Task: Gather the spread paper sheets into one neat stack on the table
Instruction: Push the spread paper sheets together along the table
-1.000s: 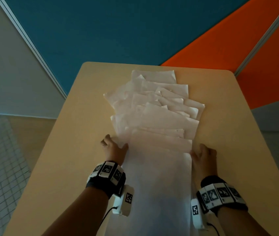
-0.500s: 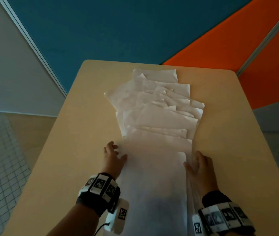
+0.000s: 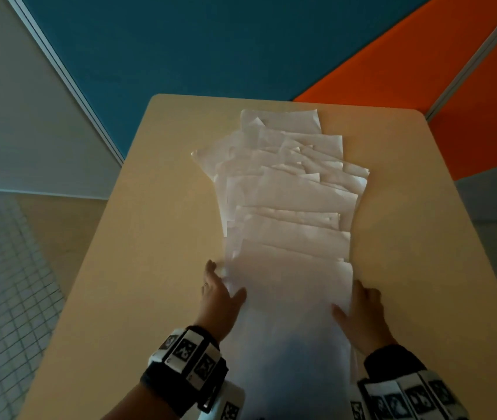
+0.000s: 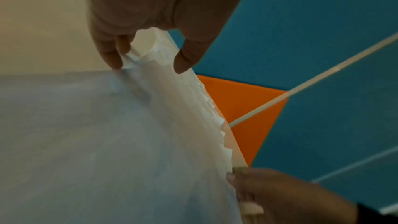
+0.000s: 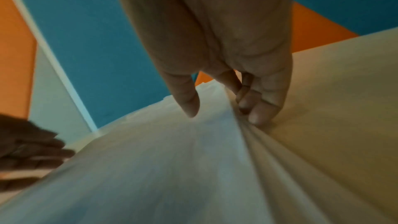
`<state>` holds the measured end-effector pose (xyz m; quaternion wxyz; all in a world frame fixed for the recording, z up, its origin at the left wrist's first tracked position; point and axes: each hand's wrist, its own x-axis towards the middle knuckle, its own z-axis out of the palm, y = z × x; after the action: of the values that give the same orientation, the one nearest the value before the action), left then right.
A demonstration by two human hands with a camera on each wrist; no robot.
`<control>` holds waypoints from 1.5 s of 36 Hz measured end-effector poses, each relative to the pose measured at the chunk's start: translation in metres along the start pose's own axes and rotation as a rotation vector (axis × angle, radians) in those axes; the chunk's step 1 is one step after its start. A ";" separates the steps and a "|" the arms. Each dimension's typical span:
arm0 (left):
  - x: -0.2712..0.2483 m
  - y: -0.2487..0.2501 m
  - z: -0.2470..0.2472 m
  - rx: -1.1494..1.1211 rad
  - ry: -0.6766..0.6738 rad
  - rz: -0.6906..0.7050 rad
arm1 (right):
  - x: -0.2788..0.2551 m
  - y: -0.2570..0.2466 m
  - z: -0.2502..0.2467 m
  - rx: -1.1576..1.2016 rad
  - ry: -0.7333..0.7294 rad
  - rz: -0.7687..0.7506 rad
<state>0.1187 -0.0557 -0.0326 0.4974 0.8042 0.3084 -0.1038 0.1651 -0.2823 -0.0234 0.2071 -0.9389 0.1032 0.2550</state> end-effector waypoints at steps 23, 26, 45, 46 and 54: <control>0.053 0.053 -0.008 0.122 0.068 -0.053 | 0.063 -0.033 -0.021 0.205 0.142 -0.053; 0.067 0.056 -0.017 0.101 0.131 -0.067 | 0.074 -0.028 -0.027 0.304 0.234 0.043; 0.134 0.083 -0.012 -0.041 0.187 -0.109 | 0.157 -0.037 -0.056 0.464 0.141 0.092; 0.136 0.083 -0.013 -0.039 0.218 -0.092 | 0.154 -0.037 -0.062 0.457 0.149 0.095; 0.154 0.105 -0.011 -0.034 0.162 -0.091 | 0.167 -0.058 -0.071 0.368 0.137 -0.029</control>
<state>0.3019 -0.0184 -0.0228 0.4792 0.7865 0.3857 -0.0555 0.3551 -0.2764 -0.0349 0.3711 -0.9018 0.1485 0.1645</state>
